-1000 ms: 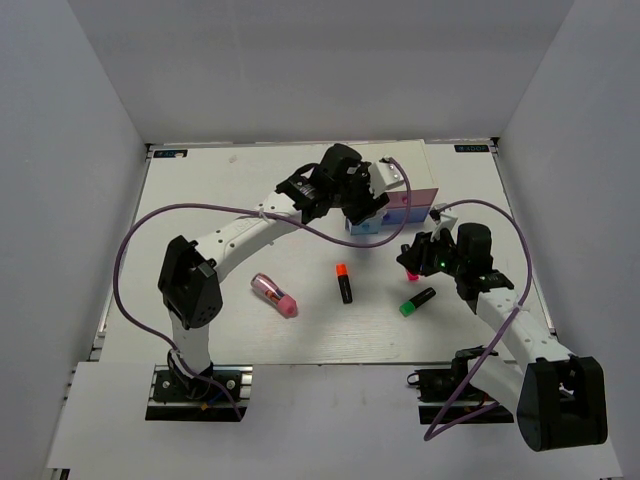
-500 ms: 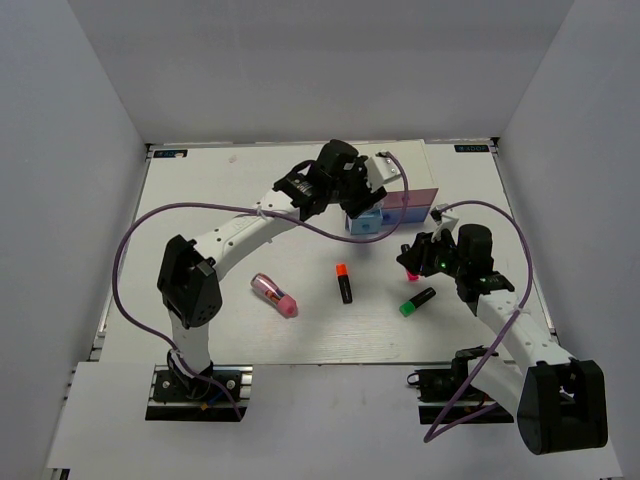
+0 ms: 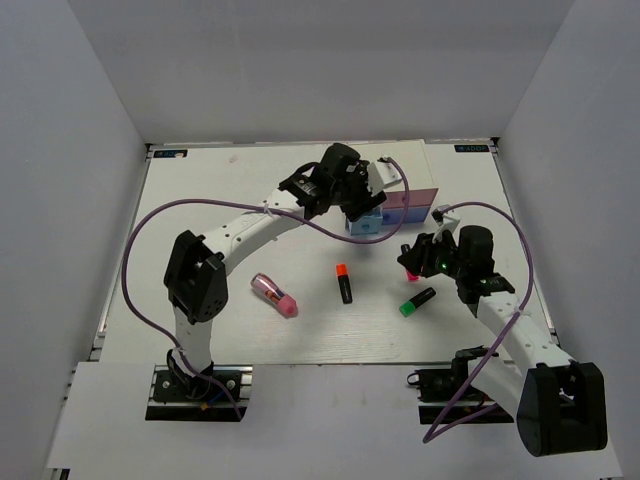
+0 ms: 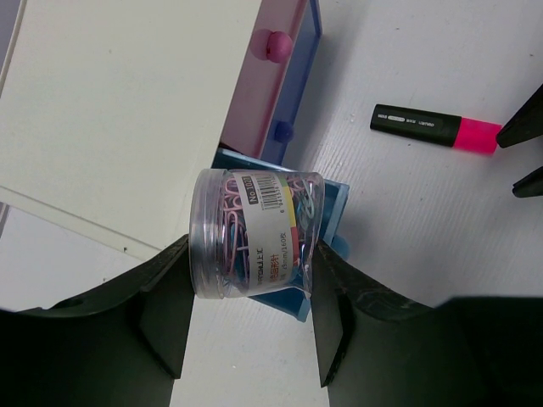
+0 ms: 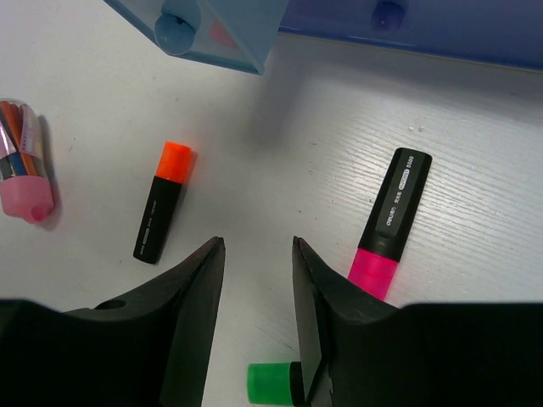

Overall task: Sort the stationery into containers
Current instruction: Place the stationery into the container, then close the drawer, then open the drawer, then grab a piece of stationery with the left arm, then place the stationery into the container

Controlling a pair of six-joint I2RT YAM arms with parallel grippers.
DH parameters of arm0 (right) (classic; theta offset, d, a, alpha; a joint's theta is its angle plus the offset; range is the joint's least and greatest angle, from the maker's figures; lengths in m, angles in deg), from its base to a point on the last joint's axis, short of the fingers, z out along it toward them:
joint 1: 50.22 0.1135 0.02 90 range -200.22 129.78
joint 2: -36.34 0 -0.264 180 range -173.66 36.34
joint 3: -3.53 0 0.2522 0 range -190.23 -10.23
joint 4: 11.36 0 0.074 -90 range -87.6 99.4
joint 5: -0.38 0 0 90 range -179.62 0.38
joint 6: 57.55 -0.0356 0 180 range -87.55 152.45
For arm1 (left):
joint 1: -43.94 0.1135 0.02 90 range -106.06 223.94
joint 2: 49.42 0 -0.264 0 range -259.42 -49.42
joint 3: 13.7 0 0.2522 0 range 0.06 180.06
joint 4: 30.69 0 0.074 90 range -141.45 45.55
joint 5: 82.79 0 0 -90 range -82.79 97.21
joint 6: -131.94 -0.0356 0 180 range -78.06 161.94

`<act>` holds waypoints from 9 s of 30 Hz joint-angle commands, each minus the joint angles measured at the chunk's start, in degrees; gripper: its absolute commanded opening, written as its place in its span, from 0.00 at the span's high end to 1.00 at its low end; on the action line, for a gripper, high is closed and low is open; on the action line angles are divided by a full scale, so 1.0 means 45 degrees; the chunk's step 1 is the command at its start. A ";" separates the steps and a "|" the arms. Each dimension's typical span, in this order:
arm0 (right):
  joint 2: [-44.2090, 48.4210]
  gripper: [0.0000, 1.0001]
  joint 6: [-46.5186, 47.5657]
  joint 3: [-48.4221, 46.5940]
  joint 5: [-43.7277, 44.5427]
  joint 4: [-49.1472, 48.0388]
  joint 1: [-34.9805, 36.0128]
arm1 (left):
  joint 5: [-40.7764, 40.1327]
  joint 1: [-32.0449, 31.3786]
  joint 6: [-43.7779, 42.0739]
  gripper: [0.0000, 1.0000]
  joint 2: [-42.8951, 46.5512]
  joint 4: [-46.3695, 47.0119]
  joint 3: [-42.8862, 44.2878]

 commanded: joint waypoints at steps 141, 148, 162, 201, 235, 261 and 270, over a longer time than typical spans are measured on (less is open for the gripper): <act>-0.8428 0.67 -0.0725 -0.7857 0.4201 -0.1645 0.0110 | -0.7149 0.0228 2.3815 0.00 1.3647 -0.1381 -1.4782; -0.8097 0.85 -0.0294 -0.7076 0.3344 -0.2175 -0.0007 | -0.7149 0.0228 2.3932 0.00 1.3764 -0.1381 -1.4899; -0.4935 0.92 -0.0919 -0.3541 0.2053 -0.1452 0.0013 | -0.6797 0.0228 2.3932 0.00 1.3102 -0.1381 -1.5015; -0.1906 0.33 -0.0724 -0.0766 0.1115 -0.0788 0.0032 | -0.6506 0.0228 2.1864 0.56 0.7319 -0.1167 -1.2927; -0.0187 0.32 -0.0060 0.0425 0.1252 -0.1335 0.0031 | -0.3500 -0.0006 1.0380 1.00 0.5837 0.4417 -0.5917; 0.1630 0.33 -0.0060 0.1695 0.2052 -0.1198 -0.0085 | 0.1211 -0.0084 0.4793 0.96 -0.1156 0.6706 0.0590; 0.1728 0.33 -0.0216 0.1832 0.2091 -0.1354 -0.0163 | 0.1211 -0.0084 0.4167 0.82 -0.1568 0.6257 0.0902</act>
